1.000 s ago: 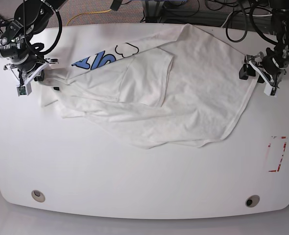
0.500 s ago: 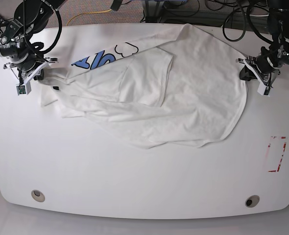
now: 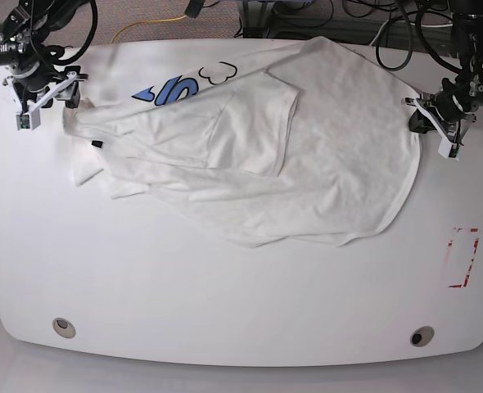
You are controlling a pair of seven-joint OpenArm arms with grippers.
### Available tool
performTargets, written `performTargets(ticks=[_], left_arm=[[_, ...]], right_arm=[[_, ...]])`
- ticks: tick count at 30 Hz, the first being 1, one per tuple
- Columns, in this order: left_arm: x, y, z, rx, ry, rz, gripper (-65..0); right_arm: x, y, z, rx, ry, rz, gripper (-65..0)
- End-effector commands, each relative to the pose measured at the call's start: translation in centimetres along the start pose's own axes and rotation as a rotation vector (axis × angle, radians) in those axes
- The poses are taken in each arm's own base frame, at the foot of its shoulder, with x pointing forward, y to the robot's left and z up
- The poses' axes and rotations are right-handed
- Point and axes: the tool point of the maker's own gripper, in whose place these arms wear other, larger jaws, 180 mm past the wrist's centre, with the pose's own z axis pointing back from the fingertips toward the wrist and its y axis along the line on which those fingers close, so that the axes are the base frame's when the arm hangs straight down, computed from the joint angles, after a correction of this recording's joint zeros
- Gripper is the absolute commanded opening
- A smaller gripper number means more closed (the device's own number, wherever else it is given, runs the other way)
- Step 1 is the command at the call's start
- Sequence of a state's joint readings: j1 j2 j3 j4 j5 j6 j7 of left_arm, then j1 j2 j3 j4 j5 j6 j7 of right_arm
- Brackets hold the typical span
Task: Fold the T-shirt properly
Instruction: 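Hold the shirt edge with both grippers and adjust the grip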
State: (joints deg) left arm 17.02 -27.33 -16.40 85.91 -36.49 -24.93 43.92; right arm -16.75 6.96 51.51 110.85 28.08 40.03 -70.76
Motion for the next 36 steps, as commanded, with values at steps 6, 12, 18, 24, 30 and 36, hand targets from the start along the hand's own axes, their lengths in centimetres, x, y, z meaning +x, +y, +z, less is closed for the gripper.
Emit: performTargets(ticks=[6,12,18,24,30,36], left_arm=[[0.9,0.6,0.5,0.011,-0.018,-0.018,-65.0],[0.9,0.5,0.4,0.01,-0.017,-0.021,-65.0],[0.8,0.5,0.4,0.01,-0.014,-0.02,-65.0],[0.9,0.5,0.4,0.009,-0.015,-0.021,-65.0],[1.0,0.5,0.4,0.01,-0.018,-0.022,-65.0],[1.4,0.4,0.5,0.008,-0.03,-0.023,-65.0]], right_arm=[[-0.8,0.0,0.5,0.011,0.006,0.012,-31.7],[0.7,-0.2,0.0,0.006,-0.029,0.01,-31.7],[2.1,-1.6,-2.1,-0.036,-0.012,-0.024,-31.5],[2.9,-2.7,-4.6,-0.042,0.029,-0.066,-31.5],[3.8,-1.2,-5.7,0.022,0.028,-0.037,-46.5],[4.1,-0.9,-5.6,0.031,0.016,-0.032,-65.0]])
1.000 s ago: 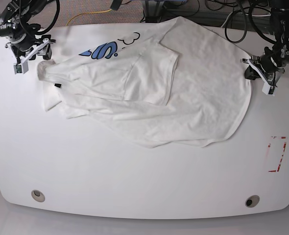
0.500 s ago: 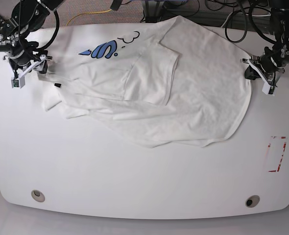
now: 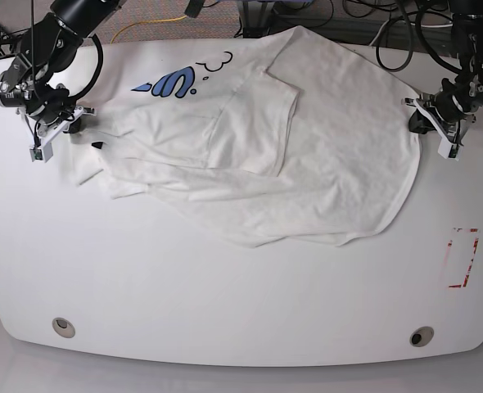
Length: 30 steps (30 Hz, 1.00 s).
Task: Fold the T-shirt properly
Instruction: 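Hold the shirt edge with both grippers and adjust the grip, then lift the shirt with both grippers and drag it across the table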
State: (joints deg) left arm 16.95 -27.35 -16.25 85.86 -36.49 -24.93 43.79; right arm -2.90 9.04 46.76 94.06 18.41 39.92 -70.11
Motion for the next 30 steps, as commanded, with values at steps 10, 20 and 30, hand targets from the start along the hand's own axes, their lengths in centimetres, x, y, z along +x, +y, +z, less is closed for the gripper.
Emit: performTargets(ticks=[10,20,30], left_arm=[[9.2,-2.7,5.0,0.023,-0.219,-0.206,-65.0],[20.5,-4.4,8.8,0.044,-0.461,-0.357,-65.0],[30.5,-4.9,14.0,0.109,-0.652,-0.422,-65.0]], right_arm=[[6.3,-0.7,7.9,-0.197,-0.204,0.186,-65.0],[16.1,-2.0,11.3,-0.261,-0.403,0.256,-65.0],[25.8,0.5,13.6,-0.222,-0.529,0.37,-65.0]])
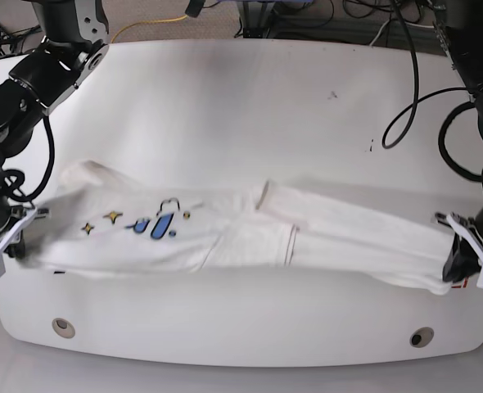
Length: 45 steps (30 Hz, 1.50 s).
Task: Fold the T-shirt properly
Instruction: 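Lift the shirt with both grippers and drag it across the table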
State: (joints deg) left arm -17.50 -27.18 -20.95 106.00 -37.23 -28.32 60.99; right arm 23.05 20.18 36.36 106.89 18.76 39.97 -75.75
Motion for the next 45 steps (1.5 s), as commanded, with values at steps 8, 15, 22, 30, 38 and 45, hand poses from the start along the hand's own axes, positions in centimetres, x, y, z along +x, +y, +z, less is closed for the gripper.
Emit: performTargets(ticks=[8,15,22,30,38,45], left_arm=[[9.0,3.6,-0.2,0.043,-0.196,-0.016,-65.0],[12.9,7.3,0.8,0.1,-0.261,0.002,-65.0],[14.6,8.1,1.6,0.116,-0.3,-0.005,-65.0],[10.3,7.0,0.2,0.087,-0.199,0.011,-65.0],[1.7,4.2,0.0,0.053,-0.045,0.056,-65.0],[-7.7,0.8,1.3,-0.002,0.138,0.098,-65.0]], right_arm=[[11.3,-1.1,0.2,0.002,-0.187,0.103,-65.0],[17.6,-1.9,2.6,-0.038,-0.303,0.171,-65.0],[19.5,-2.3,4.2,-0.076,-0.345,0.224,-65.0],[14.6,-1.2,1.8,-0.032,-0.238,0.212,-65.0],[6.0,0.3,-0.4,0.02,-0.105,0.122,-65.0],[-3.2,2.6,-1.3,0.082,0.049,0.047,-65.0]])
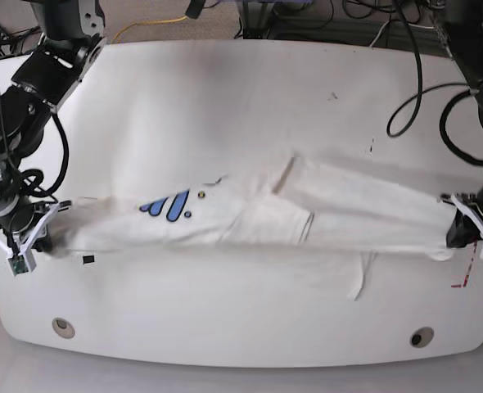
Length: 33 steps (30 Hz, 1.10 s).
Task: Fold the T-shirt properly
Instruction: 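Lift the shirt with both grippers and drag it across the table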
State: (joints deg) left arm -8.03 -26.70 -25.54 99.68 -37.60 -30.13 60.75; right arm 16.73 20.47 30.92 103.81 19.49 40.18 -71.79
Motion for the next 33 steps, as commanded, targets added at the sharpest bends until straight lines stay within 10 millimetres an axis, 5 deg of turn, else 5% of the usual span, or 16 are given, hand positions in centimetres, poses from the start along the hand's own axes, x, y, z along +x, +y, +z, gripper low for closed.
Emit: performTargets(ticks=[1,6,13,29,31,33], left_arm=[[0.1,-0.2,0.8,0.001,-0.026,-0.027,-65.0],[-6.2,-1.5,1.5,-0.024,0.106,0.026,-65.0],[-12.4,-2.8,2.9,-0.049,0.254,0.062,-65.0],[-18.0,-4.3,5.4,-0.074,0.353,0.103,-65.0],[-18.3,-3.8,5.8,-0.056,0.358,0.109,-65.0],[-18.9,-3.4,6.5,-0.039,0.369,0.122,-65.0]], right_arm=[[-0.6,-1.3,0.9,-0.041,-0.015,-0.027,-65.0],[-6.4,1.1,0.9,0.035,0.071,-0.101,-65.0],[-12.6,3.6,2.4,0.118,0.165,-0.176,-64.8],[-19.2,6.4,3.4,0.173,0.312,-0.261,-64.0],[-19.7,6.6,3.5,0.18,0.324,-0.27,-61.7],[-20.6,6.9,3.8,0.187,0.35,-0.273,-52.0]])
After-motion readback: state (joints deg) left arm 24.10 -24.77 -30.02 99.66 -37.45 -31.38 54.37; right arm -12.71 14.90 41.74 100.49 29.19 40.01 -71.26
